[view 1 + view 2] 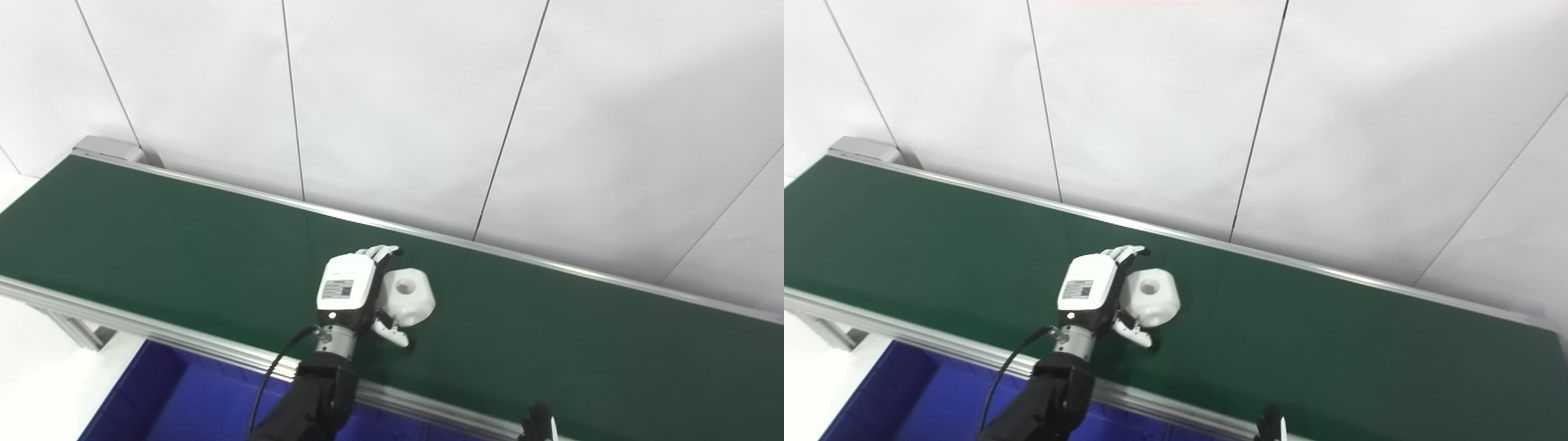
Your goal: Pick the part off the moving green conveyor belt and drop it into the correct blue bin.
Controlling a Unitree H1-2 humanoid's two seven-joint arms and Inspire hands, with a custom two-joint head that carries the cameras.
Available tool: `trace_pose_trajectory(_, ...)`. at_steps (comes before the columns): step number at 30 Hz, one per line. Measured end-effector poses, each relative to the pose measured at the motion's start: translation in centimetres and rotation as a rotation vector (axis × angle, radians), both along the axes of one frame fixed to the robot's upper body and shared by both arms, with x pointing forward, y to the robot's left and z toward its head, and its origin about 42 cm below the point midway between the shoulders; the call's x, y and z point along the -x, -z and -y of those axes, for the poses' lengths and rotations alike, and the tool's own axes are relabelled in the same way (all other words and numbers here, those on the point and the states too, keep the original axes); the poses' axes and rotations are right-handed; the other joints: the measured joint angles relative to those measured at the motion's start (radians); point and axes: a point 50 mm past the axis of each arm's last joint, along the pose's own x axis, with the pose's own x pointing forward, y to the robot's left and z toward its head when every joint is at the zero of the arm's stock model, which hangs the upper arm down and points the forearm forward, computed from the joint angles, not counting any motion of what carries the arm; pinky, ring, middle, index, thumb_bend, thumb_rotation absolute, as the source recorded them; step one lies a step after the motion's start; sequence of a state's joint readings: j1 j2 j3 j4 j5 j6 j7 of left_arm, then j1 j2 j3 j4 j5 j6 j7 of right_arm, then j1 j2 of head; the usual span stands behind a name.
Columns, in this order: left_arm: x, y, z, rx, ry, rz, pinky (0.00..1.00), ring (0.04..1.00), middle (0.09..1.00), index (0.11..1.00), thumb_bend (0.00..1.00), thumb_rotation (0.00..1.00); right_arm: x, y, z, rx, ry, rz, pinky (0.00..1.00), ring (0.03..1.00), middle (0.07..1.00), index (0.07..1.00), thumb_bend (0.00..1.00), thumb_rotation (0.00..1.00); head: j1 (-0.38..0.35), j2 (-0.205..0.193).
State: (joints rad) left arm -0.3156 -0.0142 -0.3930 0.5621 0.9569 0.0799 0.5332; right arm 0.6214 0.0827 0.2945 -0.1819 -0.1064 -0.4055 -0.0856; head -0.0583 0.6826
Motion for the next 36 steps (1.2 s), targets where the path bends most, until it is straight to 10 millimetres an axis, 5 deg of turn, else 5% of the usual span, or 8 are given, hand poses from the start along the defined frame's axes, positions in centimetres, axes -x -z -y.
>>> trace_pose_trajectory(7, -0.3, 0.8, 0.6, 0.061, 0.018, -0.007, 0.60, 0.665, 0.703, 0.685, 0.86, 0.08, 0.1, -0.1, -0.1, 0.003, -0.014, 0.001, 1.00, 1.000, 1.000, 1.000, 0.80, 1.00, 0.000, 0.000)
trace_pose_trajectory(9, -0.3, 0.9, 0.4, 0.095, 0.013, -0.004, 0.51, 0.537, 0.585, 0.564, 0.65, 0.04, 0.2, -0.1, -0.1, 0.001, -0.011, -0.003, 1.00, 1.000, 1.000, 1.000, 0.80, 1.00, -0.002, 0.002)
trace_pose_trajectory(11, -0.1, 1.3, 0.1, 0.142, 0.004, -0.007, 0.33, 0.340, 0.430, 0.519, 0.54, 0.01, 0.3, -0.1, 0.0, 0.004, -0.016, -0.003, 1.00, 1.000, 1.000, 1.000, 0.79, 1.00, -0.003, 0.002)
trace_pose_trajectory(12, -0.1, 1.6, 0.1, 0.163, 0.004, -0.019, 0.31, 0.323, 0.419, 0.516, 0.53, 0.00, 0.3, 0.4, -0.1, 0.004, -0.022, -0.025, 1.00, 1.000, 1.000, 1.000, 0.79, 1.00, -0.003, 0.002)
trace_pose_trajectory(23, 0.2, 0.5, 3.1, 0.276, 0.119, -0.085, 0.24, 0.309, 0.399, 0.505, 0.52, 0.00, 0.4, 0.1, -0.2, 0.004, -0.027, -0.021, 1.00, 1.000, 1.000, 1.000, 0.81, 1.00, -0.006, -0.002)
trace_pose_trajectory(36, -0.4, -1.2, 0.6, 0.243, 0.098, -0.075, 0.25, 0.322, 0.403, 0.509, 0.52, 0.00, 0.2, -0.4, -0.2, 0.007, -0.031, -0.011, 1.00, 1.000, 1.000, 1.000, 0.83, 1.00, 0.005, 0.009)
